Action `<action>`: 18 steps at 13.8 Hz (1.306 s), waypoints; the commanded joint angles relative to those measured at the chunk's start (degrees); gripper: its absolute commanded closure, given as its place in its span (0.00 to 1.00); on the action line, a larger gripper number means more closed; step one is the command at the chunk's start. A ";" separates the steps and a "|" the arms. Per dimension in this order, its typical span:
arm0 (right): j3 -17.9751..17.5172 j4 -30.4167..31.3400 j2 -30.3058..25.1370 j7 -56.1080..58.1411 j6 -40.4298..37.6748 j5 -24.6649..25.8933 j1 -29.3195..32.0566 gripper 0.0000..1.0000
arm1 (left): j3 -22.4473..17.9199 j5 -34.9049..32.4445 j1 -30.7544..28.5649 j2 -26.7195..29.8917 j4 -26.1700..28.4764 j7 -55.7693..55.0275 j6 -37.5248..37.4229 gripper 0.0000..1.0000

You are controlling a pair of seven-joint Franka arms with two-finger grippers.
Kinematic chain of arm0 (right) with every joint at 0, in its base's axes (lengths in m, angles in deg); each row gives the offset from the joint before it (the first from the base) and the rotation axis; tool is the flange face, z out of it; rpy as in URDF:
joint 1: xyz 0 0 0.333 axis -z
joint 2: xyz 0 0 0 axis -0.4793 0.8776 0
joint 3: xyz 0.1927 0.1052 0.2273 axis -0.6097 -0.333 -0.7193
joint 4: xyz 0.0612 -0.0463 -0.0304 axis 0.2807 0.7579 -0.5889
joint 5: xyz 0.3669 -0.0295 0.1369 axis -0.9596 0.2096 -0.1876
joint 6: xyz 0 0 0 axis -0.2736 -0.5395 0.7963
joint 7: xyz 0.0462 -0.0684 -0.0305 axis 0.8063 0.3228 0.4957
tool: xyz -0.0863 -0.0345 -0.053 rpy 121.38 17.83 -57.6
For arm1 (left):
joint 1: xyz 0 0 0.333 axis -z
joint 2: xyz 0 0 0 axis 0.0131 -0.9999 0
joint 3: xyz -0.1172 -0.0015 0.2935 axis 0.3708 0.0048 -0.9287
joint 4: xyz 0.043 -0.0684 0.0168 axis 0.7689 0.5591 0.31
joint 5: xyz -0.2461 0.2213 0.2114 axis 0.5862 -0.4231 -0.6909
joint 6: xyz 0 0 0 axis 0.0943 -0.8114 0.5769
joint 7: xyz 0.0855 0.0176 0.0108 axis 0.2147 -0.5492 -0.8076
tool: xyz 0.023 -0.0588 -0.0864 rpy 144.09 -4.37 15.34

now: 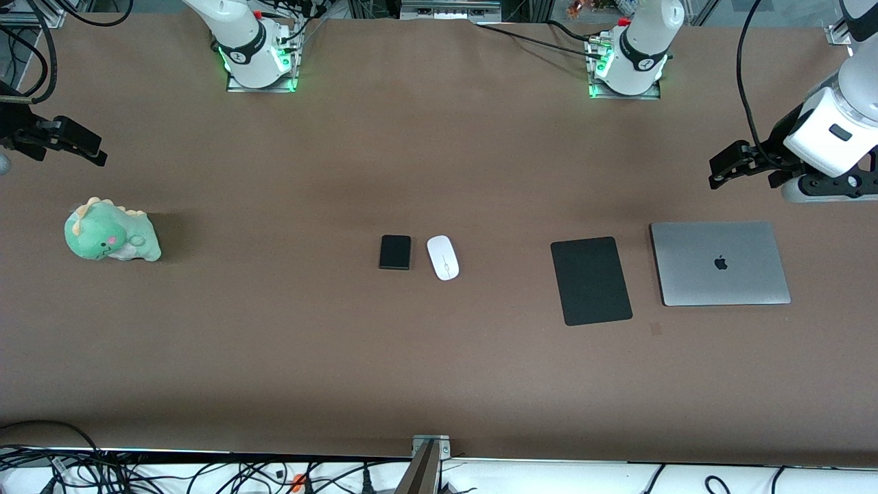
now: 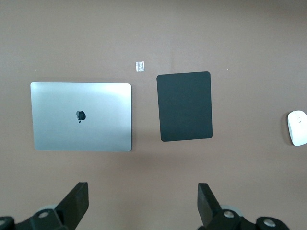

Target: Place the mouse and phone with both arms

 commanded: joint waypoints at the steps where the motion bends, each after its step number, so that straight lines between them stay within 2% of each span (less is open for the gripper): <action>1: 0.01 0.66 -0.75 0.67 -0.08 -0.61 -0.11 0.00 | -0.13 0.68 -0.17 -0.35 -0.93 0.88 0.00 0.00; 18: -0.08 0.66 -0.66 0.58 -0.08 -0.69 -0.03 0.00 | 0.49 1.38 0.18 -0.70 -1.72 1.23 0.53 0.00</action>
